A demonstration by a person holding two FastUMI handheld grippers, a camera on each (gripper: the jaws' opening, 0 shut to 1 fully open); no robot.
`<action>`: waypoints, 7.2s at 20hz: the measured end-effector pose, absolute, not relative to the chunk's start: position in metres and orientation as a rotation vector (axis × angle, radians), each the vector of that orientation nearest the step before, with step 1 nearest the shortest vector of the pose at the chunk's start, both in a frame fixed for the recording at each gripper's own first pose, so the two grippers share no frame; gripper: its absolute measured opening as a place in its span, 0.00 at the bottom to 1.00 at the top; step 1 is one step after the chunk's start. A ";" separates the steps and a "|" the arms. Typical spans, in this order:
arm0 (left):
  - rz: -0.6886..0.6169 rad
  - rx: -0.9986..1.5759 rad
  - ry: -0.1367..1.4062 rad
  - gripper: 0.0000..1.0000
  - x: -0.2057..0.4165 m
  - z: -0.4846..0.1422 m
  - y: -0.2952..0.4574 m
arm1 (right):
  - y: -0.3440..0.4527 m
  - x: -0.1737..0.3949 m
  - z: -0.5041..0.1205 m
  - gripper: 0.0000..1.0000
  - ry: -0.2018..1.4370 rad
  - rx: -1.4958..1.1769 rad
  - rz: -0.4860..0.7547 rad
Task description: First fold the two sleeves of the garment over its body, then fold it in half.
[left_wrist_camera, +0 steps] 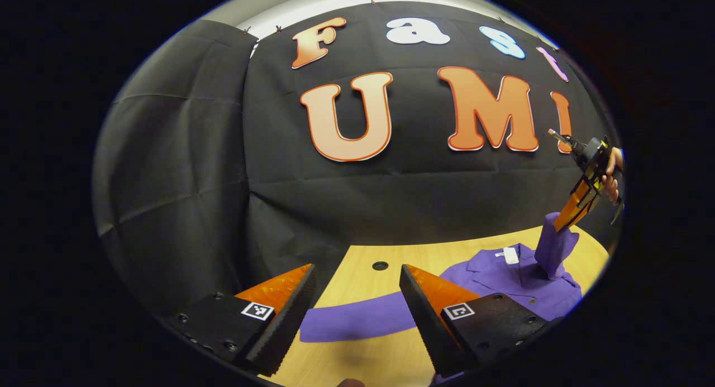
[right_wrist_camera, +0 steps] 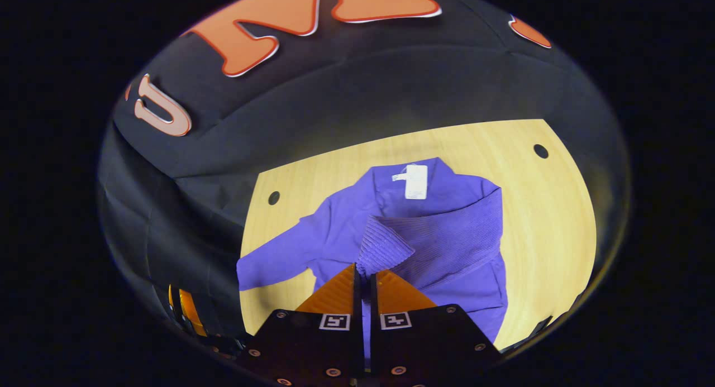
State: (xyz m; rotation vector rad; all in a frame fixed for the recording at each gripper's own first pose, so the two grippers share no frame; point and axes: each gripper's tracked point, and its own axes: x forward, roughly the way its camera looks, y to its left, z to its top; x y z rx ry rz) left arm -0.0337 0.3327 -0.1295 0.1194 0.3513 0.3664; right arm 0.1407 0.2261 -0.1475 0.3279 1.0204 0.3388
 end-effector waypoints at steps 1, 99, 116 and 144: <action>0.370 0.118 0.354 0.94 -0.030 -0.131 0.340 | 0.233 0.141 -0.149 0.05 1.014 0.322 0.344; -0.445 0.135 1.191 0.07 0.159 -0.214 -0.040 | -0.128 -0.048 -0.095 0.95 0.299 0.233 -0.084; -0.520 0.086 1.009 0.42 0.153 -0.217 -0.172 | -0.154 -0.025 -0.117 0.95 0.342 0.210 0.022; 0.139 0.057 0.095 0.87 -0.039 -0.045 0.090 | -0.042 0.007 -0.091 0.95 0.070 0.072 0.197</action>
